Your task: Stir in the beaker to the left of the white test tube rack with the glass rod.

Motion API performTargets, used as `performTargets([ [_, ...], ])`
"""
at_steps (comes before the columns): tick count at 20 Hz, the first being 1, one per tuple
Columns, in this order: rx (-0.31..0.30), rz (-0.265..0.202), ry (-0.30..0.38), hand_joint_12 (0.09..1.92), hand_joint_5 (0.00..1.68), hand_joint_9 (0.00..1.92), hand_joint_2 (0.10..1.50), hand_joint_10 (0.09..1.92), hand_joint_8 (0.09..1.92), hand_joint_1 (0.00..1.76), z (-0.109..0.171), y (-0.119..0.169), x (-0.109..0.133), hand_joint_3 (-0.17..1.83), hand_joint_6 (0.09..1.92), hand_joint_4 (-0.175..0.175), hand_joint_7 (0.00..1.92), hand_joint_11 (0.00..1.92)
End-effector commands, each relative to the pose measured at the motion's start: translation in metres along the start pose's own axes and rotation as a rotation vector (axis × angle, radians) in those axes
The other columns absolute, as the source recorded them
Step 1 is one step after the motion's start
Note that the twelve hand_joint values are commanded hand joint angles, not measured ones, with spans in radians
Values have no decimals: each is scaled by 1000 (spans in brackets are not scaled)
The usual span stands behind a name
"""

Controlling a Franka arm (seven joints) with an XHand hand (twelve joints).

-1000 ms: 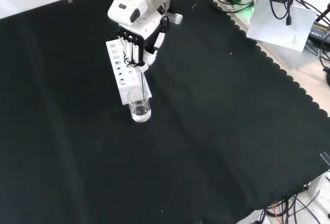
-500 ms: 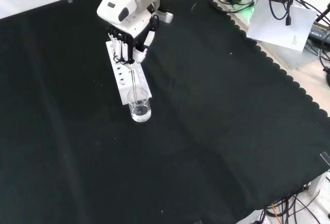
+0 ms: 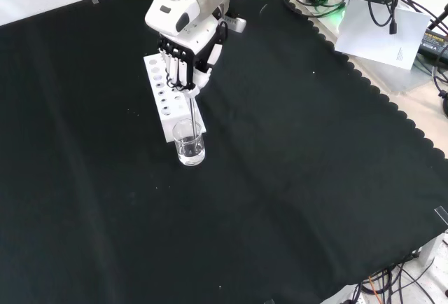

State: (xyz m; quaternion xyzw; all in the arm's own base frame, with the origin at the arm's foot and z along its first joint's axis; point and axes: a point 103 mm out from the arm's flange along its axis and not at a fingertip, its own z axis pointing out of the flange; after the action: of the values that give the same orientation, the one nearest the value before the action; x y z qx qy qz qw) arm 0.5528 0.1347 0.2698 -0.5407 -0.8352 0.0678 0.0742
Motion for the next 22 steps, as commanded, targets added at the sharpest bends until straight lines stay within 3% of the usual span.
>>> performTargets([
  [1,-8,-7,-4,493,1172,1212,1026,965,906,1413,0,14,1,0,357,-175,1060,1571],
  [11,-11,47,-45,493,1174,1214,1026,962,904,1413,-5,5,-37,0,354,-175,1062,1571],
  [22,-13,0,-43,492,1175,1215,1026,960,902,1413,-5,-3,0,0,353,-175,1063,1571],
])
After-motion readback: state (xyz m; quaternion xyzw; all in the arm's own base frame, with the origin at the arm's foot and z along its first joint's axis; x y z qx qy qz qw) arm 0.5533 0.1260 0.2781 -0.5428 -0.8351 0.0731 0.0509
